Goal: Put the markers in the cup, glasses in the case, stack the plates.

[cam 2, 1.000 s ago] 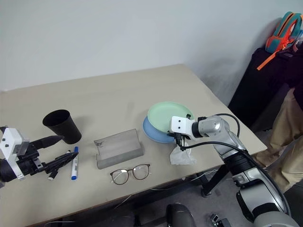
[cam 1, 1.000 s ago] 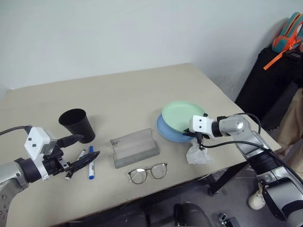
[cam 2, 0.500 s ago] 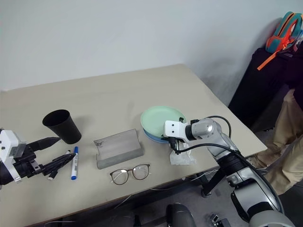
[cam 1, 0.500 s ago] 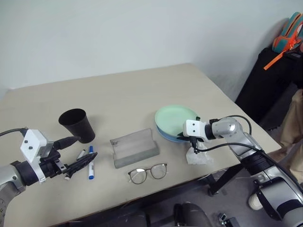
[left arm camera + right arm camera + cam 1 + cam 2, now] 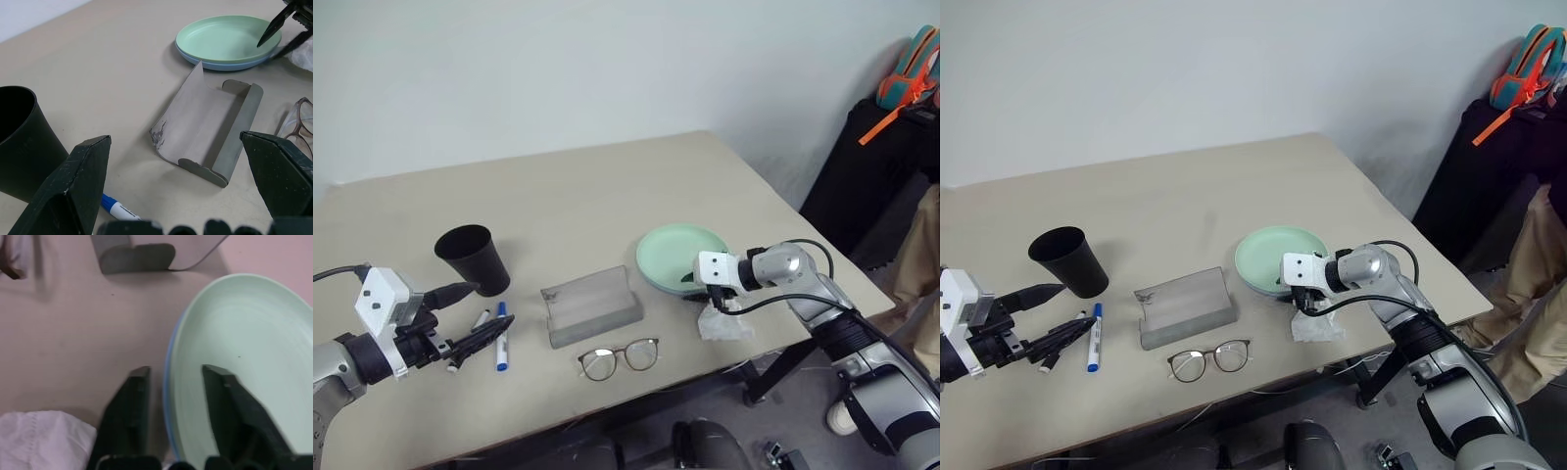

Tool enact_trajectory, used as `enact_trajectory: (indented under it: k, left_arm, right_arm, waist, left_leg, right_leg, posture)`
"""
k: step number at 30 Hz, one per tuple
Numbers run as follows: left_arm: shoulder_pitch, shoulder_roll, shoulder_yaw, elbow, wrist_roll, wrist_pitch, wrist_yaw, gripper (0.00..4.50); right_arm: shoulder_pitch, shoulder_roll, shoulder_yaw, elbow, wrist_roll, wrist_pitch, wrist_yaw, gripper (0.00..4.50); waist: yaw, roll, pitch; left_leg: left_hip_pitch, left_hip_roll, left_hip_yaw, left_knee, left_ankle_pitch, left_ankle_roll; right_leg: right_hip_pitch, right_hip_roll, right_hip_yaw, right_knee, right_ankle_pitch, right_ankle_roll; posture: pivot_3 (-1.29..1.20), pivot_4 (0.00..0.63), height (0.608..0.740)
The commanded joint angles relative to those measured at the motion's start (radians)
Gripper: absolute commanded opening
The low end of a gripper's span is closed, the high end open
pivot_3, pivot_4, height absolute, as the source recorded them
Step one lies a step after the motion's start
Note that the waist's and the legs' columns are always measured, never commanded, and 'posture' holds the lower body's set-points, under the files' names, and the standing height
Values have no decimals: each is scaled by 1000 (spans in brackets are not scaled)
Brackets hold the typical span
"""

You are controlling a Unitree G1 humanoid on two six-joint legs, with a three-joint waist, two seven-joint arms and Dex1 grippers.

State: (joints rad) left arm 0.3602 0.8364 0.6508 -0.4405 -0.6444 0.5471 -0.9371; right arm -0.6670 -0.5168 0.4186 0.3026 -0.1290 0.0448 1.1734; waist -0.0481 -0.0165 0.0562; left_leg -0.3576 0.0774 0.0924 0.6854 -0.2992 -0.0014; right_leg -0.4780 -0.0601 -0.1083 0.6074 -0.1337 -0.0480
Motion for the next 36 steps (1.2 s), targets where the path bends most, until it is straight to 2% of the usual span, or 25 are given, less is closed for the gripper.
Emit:
enact_trajectory:
  k: [1,5,8,15,22,27,36]
  left_arm:
    - [-7,7,36,-20,-7,-11,-1,4500]
    - [2,7,48,-23,-8,-11,-6,4500]
    - [17,4,50,-24,-2,-15,-9,4500]
    - [31,0,38,-29,0,-22,-6,4500]
    - [12,6,24,-20,6,-22,-3,4500]
    - [8,5,15,-23,10,-22,-2,4500]
    - [19,6,29,-32,6,-20,-4,4500]
  right_arm:
    - [-67,-9,-89,-75,116,100,61,3062]
    - [-107,-72,-151,-152,250,281,186,3062]
    - [-90,-191,-129,-146,230,312,272,3062]
    - [-55,-289,-95,-137,227,343,352,3062]
    - [-12,-256,-52,-108,194,320,316,3062]
    - [9,-185,-35,-47,164,263,253,3062]
    - [5,-140,-19,93,105,124,202,3062]
  waist:
    - [0,0,0]
    - [0,0,0]
    - [5,-1,0]
    - [1,0,0]
    - [1,-1,0]
    - [1,0,0]
    - [1,-1,0]
  left_leg:
    - [0,0,0,0,0,0]
    - [0,0,0,0,0,0]
    - [0,0,-2,0,0,0]
    - [0,0,-1,0,-2,-2]
    - [1,0,-7,1,-2,-3]
    - [1,0,-12,2,-2,-3]
    - [1,0,-19,2,-1,-4]
  right_leg:
    - [0,0,0,0,0,0]
    - [0,1,1,0,0,0]
    - [1,1,1,0,0,0]
    - [-1,1,0,-1,0,0]
    - [0,5,0,-2,0,0]
    - [-1,8,-2,-3,0,0]
    - [0,11,-6,-2,0,0]
  posture:
    - [0,0,738]
    - [0,0,738]
    - [0,0,738]
    - [0,0,738]
    - [0,0,738]
    - [0,0,738]
    - [0,0,738]
